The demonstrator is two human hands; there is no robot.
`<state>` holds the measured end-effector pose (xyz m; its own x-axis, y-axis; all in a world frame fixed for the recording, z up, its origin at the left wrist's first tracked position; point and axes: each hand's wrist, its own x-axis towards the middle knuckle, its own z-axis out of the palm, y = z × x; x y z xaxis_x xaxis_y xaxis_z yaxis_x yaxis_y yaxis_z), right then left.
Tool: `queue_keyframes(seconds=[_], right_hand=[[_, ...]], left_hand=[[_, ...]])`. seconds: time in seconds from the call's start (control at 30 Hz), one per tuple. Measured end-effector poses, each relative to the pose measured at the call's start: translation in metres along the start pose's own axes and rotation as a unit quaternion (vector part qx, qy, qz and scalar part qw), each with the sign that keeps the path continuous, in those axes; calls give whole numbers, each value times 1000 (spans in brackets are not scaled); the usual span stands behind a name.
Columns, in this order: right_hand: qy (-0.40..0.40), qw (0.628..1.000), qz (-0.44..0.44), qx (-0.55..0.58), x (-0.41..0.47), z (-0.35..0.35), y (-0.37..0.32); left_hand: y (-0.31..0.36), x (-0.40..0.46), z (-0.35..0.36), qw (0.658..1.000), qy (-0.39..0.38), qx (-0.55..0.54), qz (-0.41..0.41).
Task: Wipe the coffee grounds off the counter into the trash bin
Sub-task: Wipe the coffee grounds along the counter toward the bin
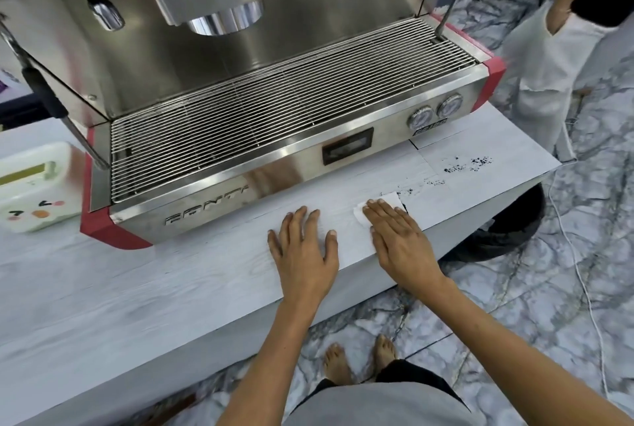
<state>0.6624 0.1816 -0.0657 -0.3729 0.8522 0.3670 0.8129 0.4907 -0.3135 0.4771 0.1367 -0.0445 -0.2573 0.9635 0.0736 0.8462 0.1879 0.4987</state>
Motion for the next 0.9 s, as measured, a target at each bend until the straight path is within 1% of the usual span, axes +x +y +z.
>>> queue_keyframes(seconds=[0.3,0.53,0.9], right_hand=[[-12,1000,-4,2,3,-6,19],[-7,1000,2,11,6,-12,37],[-27,998,21,49,10,-20,51]], left_hand=[[24,7,15,1000,-18,23,3],[25,5,20,998,22,50,-4],[22,2,22,998,39,53,-11]])
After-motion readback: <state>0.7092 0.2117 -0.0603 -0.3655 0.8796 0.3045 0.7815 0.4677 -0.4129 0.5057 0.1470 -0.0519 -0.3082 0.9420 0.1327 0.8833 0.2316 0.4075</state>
